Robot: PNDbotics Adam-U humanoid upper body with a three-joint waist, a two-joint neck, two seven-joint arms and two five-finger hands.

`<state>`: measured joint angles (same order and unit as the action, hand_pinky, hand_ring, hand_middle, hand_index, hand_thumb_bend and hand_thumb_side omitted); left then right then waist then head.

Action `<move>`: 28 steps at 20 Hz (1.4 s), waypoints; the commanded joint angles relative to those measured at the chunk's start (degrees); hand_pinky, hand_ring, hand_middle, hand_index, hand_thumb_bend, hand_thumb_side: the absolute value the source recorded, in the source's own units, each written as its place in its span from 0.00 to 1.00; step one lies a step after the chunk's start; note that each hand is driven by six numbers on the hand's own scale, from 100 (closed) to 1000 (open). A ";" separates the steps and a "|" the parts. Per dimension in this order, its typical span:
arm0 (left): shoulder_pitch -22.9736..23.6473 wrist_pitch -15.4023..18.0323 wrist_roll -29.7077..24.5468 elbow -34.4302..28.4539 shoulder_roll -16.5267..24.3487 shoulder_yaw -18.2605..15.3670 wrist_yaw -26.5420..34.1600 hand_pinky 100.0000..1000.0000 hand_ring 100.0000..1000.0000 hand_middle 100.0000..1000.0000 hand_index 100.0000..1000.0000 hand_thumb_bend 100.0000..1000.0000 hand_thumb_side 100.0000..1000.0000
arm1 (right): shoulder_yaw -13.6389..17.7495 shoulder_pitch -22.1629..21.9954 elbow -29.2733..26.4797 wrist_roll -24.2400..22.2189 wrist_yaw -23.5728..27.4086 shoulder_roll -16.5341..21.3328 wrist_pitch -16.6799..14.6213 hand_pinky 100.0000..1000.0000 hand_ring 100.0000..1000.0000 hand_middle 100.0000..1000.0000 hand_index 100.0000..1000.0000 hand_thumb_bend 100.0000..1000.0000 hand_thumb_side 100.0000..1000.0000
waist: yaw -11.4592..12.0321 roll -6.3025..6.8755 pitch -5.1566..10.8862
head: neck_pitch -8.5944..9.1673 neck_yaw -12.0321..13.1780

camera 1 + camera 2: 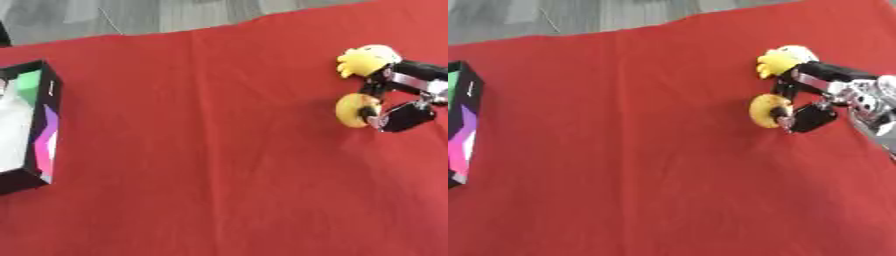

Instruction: Pick up the objects with one hand, pass them to the other hand, and then place them into the box on the other side of the table.

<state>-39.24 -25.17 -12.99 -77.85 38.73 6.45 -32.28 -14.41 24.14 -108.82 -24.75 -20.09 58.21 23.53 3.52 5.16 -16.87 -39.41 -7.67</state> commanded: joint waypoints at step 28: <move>-2.16 0.99 4.88 -3.57 1.78 -2.37 3.32 0.82 0.83 0.71 0.76 0.00 0.29 | -1.88 9.53 -5.77 26.41 29.19 -7.13 -3.07 0.52 0.57 0.43 0.51 0.00 0.00 | -0.12 0.21 6.38 | -2.00 2.19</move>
<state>-40.20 -24.24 -8.74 -80.37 38.76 5.12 -29.48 -16.32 32.59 -113.71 0.50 8.16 50.85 20.40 3.26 5.16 -12.51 -41.73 -5.26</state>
